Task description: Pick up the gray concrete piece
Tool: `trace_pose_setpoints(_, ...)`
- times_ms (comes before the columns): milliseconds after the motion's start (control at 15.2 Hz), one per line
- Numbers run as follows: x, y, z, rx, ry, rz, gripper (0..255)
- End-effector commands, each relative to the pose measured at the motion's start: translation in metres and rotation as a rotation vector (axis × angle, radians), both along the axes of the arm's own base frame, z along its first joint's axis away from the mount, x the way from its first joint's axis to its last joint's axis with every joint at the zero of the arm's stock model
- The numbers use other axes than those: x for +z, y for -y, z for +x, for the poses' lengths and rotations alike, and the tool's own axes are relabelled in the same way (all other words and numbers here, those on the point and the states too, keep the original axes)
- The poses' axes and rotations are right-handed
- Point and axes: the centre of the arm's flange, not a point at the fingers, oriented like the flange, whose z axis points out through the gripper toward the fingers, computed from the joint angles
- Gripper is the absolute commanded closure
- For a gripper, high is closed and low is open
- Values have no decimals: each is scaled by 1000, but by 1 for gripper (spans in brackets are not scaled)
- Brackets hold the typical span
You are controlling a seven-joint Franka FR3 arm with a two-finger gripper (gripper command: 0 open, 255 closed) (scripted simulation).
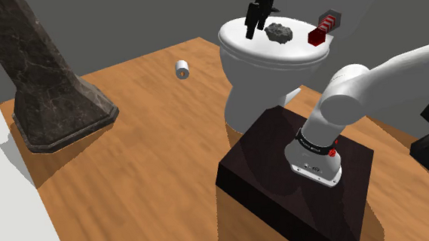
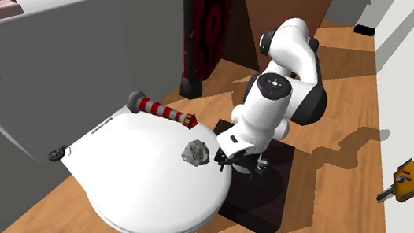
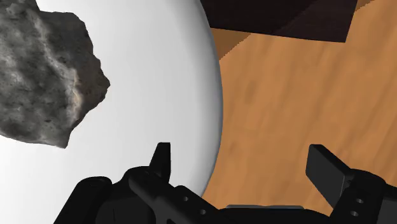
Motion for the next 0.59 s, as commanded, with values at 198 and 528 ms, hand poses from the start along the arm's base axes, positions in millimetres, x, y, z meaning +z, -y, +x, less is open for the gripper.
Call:
trace_pose_setpoints(198, 16, 61, 0, 80, -41, 168, 0)
trace_pose_setpoints(528, 19, 165, 12, 212, -108, 447, 0)
